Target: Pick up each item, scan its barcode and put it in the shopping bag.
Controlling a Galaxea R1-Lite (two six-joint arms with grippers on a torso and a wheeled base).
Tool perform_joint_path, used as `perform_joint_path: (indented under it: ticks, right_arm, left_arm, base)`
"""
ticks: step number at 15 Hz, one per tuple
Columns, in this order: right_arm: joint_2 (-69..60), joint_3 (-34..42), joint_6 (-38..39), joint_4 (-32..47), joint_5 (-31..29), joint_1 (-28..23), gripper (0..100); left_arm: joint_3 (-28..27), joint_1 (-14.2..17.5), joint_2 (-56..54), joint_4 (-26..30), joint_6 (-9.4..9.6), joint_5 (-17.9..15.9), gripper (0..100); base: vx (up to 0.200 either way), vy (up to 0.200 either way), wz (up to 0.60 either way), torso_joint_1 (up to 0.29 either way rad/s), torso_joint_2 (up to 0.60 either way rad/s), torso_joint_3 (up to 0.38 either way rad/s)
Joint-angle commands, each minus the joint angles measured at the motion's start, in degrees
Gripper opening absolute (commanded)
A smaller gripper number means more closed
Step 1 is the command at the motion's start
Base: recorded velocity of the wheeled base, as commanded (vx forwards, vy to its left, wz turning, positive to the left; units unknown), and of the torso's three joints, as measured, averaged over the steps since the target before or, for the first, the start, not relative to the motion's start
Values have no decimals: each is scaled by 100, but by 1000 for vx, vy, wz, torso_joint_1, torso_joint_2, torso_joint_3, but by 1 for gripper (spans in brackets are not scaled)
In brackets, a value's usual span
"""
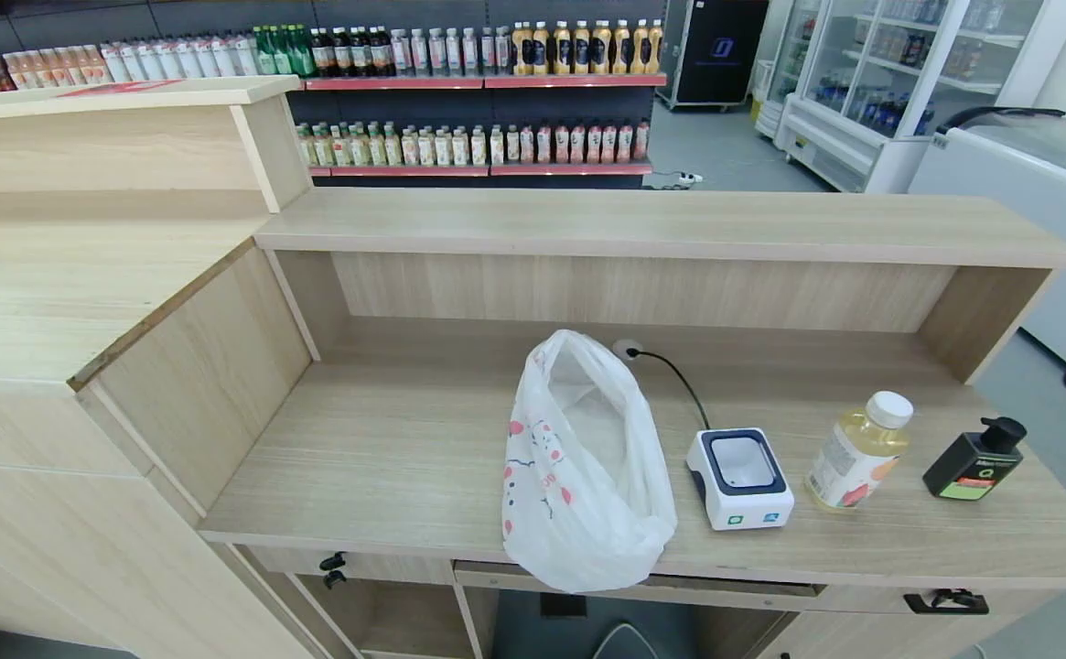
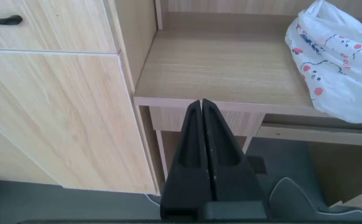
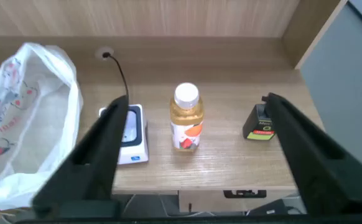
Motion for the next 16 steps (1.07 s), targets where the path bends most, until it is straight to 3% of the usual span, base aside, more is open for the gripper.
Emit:
perform_joint_path:
  ticks: [1, 5, 8, 10, 16]
  right_arm:
    - [1033, 520, -101, -645, 237, -393, 100]
    - [3239, 1161, -822, -3467, 272, -1422, 100]
    - [4496, 1548, -971, -5049, 606, -1720, 100]
    - [4997, 1732, -1094, -5514, 782, -1720, 100]
    - [5805, 1407, -1138, -5681, 949, -1334, 100]
  left_arm:
    - [0, 0, -2, 0, 2, 2, 0]
    - [0, 0, -2, 0, 2, 2, 0]
    - [0, 0, -2, 0, 2, 2, 0]
    - [0, 0, -2, 0, 2, 2, 0]
    - [0, 0, -2, 0, 2, 2, 0]
  base:
    - [0, 0, 0, 0, 0, 0]
    - [0, 0, 0, 0, 0, 0]
    - [0, 0, 0, 0, 0, 0]
    - [0, 0, 0, 0, 0, 0]
    - [0, 0, 0, 0, 0, 0]
